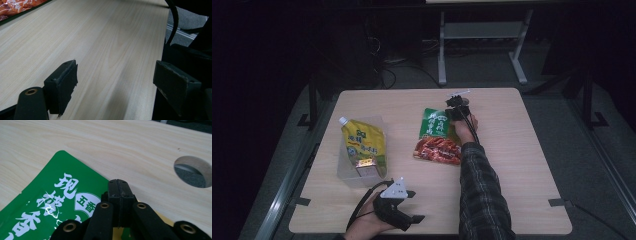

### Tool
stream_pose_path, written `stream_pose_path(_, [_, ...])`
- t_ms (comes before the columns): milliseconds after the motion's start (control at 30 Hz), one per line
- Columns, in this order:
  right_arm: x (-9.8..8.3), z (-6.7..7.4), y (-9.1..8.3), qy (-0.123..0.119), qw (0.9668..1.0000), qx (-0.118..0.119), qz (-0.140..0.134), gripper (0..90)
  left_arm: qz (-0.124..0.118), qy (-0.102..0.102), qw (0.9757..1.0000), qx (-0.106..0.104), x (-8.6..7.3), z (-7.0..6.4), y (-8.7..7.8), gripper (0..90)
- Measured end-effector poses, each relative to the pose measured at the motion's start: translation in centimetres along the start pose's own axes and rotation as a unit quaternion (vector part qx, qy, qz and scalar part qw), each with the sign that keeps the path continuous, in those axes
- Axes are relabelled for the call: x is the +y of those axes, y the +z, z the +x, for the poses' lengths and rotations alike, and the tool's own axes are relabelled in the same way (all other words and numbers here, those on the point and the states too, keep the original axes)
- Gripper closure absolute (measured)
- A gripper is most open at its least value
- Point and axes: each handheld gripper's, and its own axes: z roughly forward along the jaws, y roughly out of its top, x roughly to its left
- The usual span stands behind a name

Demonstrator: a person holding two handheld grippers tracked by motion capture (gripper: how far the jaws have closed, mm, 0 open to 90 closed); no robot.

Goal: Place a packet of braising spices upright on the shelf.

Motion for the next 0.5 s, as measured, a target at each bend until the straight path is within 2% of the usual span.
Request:
stream_pose_path(200, [-0.2, 0.5, 0.9, 0.003, 0.9999, 0.009, 0.005, 90.0, 0.001, 0.001, 1.0000, 0.001, 0.0, 0.1, 0.0, 18.9])
stream_pose_path(367, [0.3, 1.0, 1.2, -0.003, 0.9999, -0.005, 0.016, 90.0, -0.002, -0.001, 1.0000, 0.001, 0.0, 0.2, -0.2, 18.9])
stream_pose_path(500, [0.0, 1.1, 0.8, -0.013, 0.9997, -0.002, 0.022, 90.0, -0.005, -0.003, 1.0000, 0.002, 0.0, 0.2, -0.3, 19.0])
